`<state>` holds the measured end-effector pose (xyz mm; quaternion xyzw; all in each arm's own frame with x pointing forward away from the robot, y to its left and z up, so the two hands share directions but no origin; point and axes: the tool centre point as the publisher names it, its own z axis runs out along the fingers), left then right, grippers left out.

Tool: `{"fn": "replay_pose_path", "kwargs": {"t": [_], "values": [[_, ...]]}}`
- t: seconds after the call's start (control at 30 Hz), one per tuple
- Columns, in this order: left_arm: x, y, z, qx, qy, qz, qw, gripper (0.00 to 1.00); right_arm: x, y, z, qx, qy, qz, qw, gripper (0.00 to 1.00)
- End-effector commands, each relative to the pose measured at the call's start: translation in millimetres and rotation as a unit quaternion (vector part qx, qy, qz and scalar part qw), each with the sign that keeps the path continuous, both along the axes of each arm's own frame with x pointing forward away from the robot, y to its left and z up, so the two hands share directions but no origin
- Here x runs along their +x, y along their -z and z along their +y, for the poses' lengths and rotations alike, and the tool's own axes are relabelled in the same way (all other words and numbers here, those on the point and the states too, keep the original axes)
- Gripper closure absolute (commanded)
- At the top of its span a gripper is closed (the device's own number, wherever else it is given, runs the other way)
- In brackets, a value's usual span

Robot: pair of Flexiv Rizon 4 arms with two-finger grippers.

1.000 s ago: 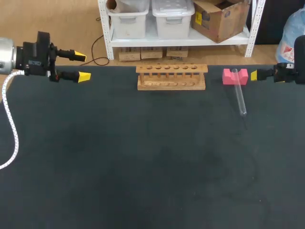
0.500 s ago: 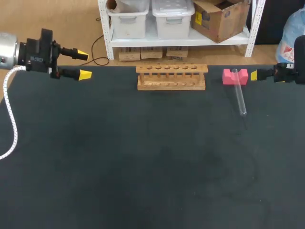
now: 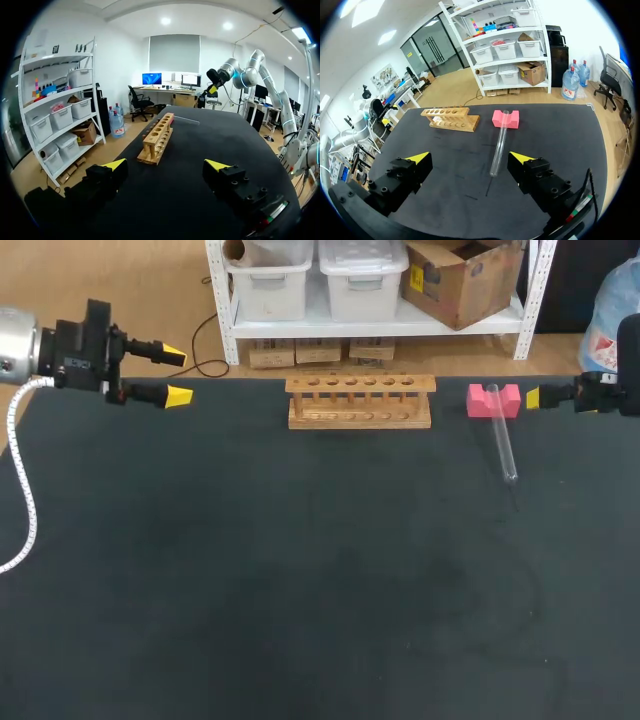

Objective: Grasp the test tube, adjust it, and insert it.

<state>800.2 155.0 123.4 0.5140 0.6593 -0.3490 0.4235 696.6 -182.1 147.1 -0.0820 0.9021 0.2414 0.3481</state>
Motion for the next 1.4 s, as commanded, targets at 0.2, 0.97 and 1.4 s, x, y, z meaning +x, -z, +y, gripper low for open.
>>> {"fn": "replay_pose_path", "kwargs": {"t": [0.2, 0.97, 1.4], "values": [[1.0, 0.4, 0.1, 0.000, 0.001, 0.000, 1.000, 0.00, 39.0, 4.3, 57.7, -0.035, 0.049, -0.023, 0.998, 0.00], [1.0, 0.4, 0.1, 0.000, 0.001, 0.000, 1.000, 0.00, 60.3, 26.9, 39.9, -0.245, 0.222, -0.043, 0.943, 0.00], [1.0, 0.4, 0.1, 0.000, 0.001, 0.000, 1.000, 0.00, 70.8, 61.6, 21.0, -0.276, 0.244, -0.087, 0.925, 0.00]]}}
